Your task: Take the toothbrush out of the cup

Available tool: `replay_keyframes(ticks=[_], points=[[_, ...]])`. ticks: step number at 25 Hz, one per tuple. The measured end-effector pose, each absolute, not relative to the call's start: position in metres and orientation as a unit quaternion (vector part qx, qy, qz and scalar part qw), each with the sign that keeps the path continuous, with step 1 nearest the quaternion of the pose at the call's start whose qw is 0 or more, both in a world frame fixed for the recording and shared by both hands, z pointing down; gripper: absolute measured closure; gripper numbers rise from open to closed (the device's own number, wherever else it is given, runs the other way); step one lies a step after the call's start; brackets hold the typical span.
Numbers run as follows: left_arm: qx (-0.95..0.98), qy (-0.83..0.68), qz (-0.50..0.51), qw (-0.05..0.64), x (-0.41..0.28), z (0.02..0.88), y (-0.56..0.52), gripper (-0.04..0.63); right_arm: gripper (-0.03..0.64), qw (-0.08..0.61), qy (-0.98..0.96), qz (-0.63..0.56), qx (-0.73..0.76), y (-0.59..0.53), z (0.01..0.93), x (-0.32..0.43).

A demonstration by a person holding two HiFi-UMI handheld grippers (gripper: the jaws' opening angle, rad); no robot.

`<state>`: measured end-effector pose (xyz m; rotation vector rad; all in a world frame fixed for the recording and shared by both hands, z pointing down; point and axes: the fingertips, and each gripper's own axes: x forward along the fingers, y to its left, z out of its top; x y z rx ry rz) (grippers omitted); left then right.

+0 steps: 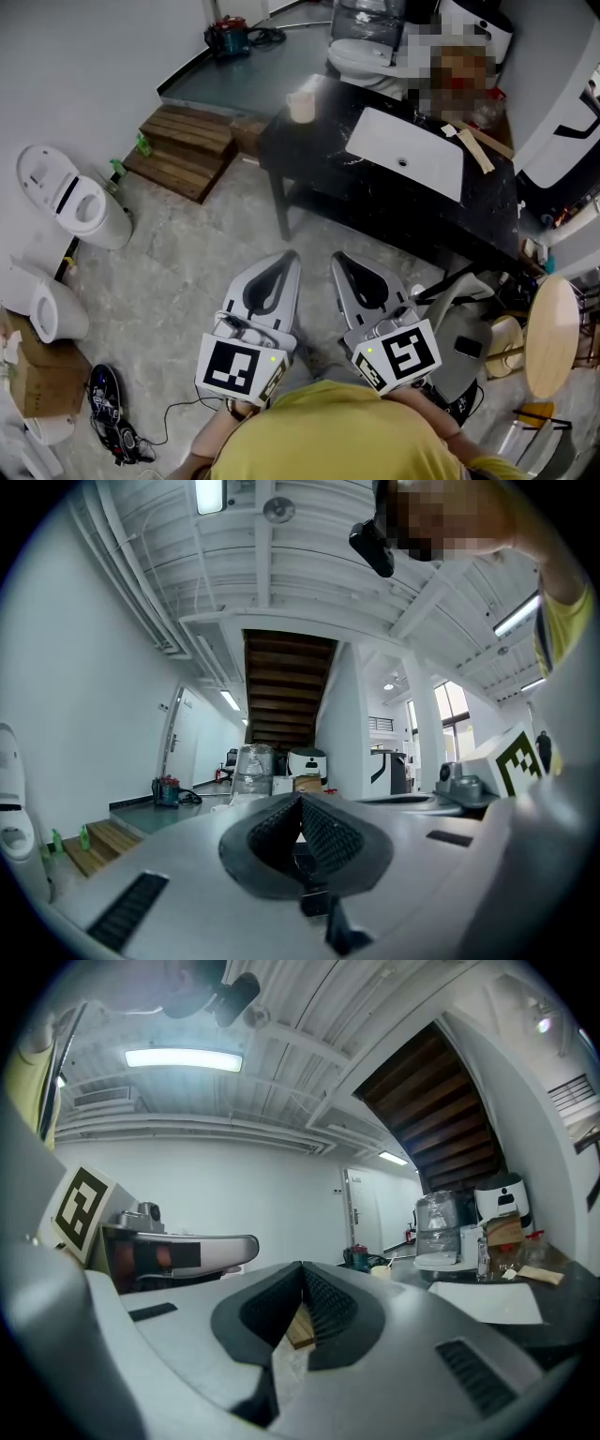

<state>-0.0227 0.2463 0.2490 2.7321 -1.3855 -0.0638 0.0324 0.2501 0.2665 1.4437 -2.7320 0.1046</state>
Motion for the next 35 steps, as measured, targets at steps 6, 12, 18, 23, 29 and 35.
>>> replay_keyframes(ticks=[6,12,18,23,29,35], points=[[0.9,-0.434,-0.021,0.042,-0.03,0.252,0.197,0.586,0.6,0.022,-0.877,0.038,0.478,0.2,0.269,0.021],[0.905,-0.423,-0.018,0.041,-0.045,0.254,0.136,0.586,0.6,0.019,-0.872,0.037,0.488,0.141,0.27,0.007],[0.916,-0.398,-0.02,0.042,-0.054,0.255,0.087,0.586,0.6,0.017,-0.862,0.037,0.505,0.092,0.271,-0.007],[0.924,-0.381,-0.019,0.042,-0.061,0.258,0.062,0.586,0.6,0.021,-0.851,0.034,0.524,0.067,0.274,-0.011],[0.925,-0.378,-0.016,0.048,-0.069,0.263,0.044,0.586,0.6,0.03,-0.849,0.033,0.526,0.051,0.276,-0.019],[0.925,-0.377,-0.017,0.052,-0.073,0.265,0.027,0.586,0.6,0.034,-0.851,0.035,0.523,0.034,0.278,-0.024]])
